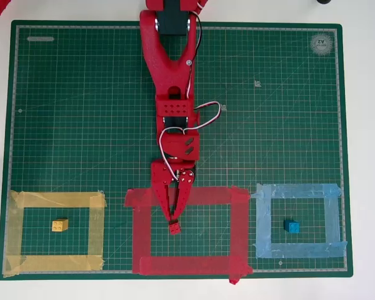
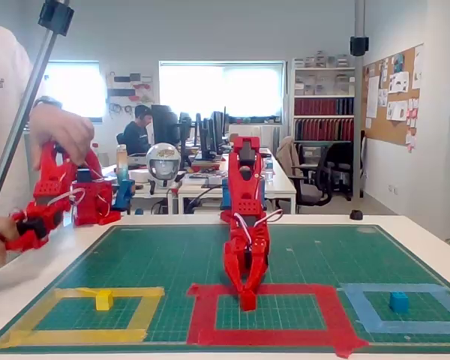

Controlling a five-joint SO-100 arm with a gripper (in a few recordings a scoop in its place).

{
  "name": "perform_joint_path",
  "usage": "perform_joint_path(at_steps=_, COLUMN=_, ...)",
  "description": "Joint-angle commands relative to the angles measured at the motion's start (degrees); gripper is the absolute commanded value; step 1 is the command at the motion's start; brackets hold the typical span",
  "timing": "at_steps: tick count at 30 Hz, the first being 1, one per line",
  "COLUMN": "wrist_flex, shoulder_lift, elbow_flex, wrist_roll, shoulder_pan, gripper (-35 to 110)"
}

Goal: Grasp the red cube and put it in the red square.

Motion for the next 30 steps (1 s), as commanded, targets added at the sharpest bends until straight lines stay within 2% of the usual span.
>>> perform_joint_path(at_steps=1, wrist_flex=4.7, shoulder_lift=17.1, elbow_flex=8.6, wrist_roll=0.5, shoulder_pan=-0.3, gripper=-1)
perform_joint_path(at_steps=5, wrist_flex=18.5, shoulder_lift=36.6, elbow_flex=19.1, wrist_roll=2.5, shoulder_pan=-0.9, gripper=-1)
perform_joint_path(at_steps=13, wrist_flex=34.5, shoulder_lift=83.1, elbow_flex=54.9, wrist_roll=3.7, shoulder_pan=-3.3, gripper=-1)
perform_joint_path(at_steps=18, wrist_flex=43.1, shoulder_lift=105.1, elbow_flex=72.7, wrist_roll=4.1, shoulder_pan=-4.0, gripper=-1)
perform_joint_path(at_steps=22, wrist_flex=44.1, shoulder_lift=117.5, elbow_flex=83.8, wrist_roll=3.0, shoulder_pan=-3.4, gripper=-1)
perform_joint_path(at_steps=26, wrist_flex=52.7, shoulder_lift=123.9, elbow_flex=86.2, wrist_roll=1.8, shoulder_pan=-2.1, gripper=-1)
perform_joint_path(at_steps=30, wrist_flex=67.3, shoulder_lift=130.3, elbow_flex=86.2, wrist_roll=-1.3, shoulder_pan=1.1, gripper=-1)
